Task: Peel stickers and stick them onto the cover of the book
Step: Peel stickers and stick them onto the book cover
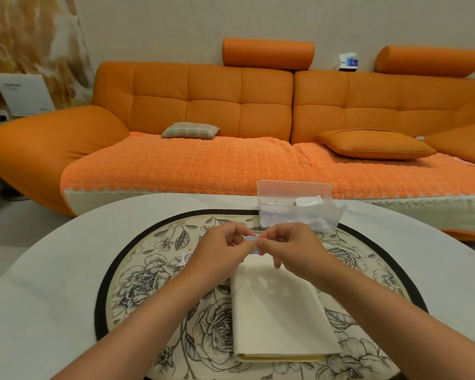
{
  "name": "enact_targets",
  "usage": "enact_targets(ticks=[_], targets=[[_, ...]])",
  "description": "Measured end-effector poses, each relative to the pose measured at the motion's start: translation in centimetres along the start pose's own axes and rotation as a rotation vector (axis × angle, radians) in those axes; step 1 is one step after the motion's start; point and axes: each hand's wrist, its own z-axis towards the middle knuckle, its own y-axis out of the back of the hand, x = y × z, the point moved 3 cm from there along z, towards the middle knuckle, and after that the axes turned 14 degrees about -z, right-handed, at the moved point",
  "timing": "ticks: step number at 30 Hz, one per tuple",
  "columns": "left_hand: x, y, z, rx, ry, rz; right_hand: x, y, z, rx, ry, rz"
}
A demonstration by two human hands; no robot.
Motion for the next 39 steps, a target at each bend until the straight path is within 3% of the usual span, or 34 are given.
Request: enact_targets(ticks=[11, 18, 23, 29, 32, 36, 39], targets=[[0.2, -0.7, -0.2, -0.084, -0.008, 0.052, -1.0, 0.3, 0.4, -0.052, 0.043, -0.154], [0.2, -1.0, -0.4, -0.063, 0.037, 0.075, -0.9, 0.5, 0.0, -0.156, 0.167, -0.439], [0.2, -1.0, -0.6, -0.087, 0.056, 0.07, 0.0, 0.6, -0.5, -0.302, 0.325, -0.681], [-0.3, -1.5, -0.9, -0.124, 0.044, 0.013, 0.2, 0.0, -0.9, -0.597, 0.625, -0.881], [-0.3, -1.3, -1.0, -0.144, 0.026, 0.023, 0.5, 0.0, -1.0, -0.519, 0.551, -0.769], [-0.6, -0.7, -0.7, -0.104, -0.02, -0.011, 0.4, 0.6, -0.2, -0.146, 0.184, -0.104], [-1.0, -0.6, -0.5, -0.07, -0.055, -0.044, 0.1, 1.3, 0.1, -0.004, 0.042, 0.104]])
